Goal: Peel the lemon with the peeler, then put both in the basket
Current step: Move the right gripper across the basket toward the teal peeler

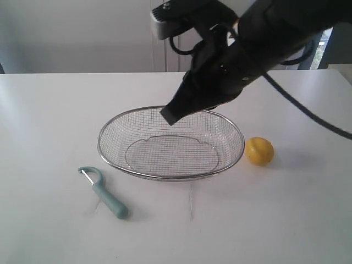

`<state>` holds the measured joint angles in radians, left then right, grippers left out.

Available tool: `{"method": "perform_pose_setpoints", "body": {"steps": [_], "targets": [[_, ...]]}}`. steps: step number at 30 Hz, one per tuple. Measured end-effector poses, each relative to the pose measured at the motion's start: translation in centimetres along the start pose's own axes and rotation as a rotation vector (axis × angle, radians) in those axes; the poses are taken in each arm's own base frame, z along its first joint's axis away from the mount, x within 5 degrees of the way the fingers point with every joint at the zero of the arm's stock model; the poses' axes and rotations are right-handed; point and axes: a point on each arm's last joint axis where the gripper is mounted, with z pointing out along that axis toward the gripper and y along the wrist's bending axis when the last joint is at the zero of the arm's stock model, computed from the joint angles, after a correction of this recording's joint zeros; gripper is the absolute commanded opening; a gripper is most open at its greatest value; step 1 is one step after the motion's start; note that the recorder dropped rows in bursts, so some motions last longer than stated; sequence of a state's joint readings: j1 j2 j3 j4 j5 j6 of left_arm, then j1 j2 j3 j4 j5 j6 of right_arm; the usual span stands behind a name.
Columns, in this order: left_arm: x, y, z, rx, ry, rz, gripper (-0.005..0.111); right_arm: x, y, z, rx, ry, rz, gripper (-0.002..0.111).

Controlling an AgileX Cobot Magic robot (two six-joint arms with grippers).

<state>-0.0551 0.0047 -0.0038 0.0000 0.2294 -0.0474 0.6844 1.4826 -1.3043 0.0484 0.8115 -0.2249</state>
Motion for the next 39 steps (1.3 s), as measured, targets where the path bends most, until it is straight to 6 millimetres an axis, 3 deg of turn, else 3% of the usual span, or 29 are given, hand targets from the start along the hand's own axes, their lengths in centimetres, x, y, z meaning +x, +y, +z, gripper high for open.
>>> {"method": "perform_pose_setpoints", "body": {"steps": [13,18,28,39], "targets": [[0.0,0.0,0.0,0.000,0.000,0.000,0.000,-5.3,5.4,3.9,-0.077,0.051,-0.144,0.000],[0.0,0.0,0.0,0.000,0.000,0.000,0.000,-6.3,7.4,6.0,-0.107,0.103,-0.148,0.000],[0.0,0.0,0.0,0.000,0.000,0.000,0.000,-7.4,9.3,10.2,-0.129,0.202,-0.166,0.000],[0.0,0.0,0.0,0.000,0.000,0.000,0.000,-5.9,10.6,14.8,-0.212,0.296,-0.107,0.000]]}}
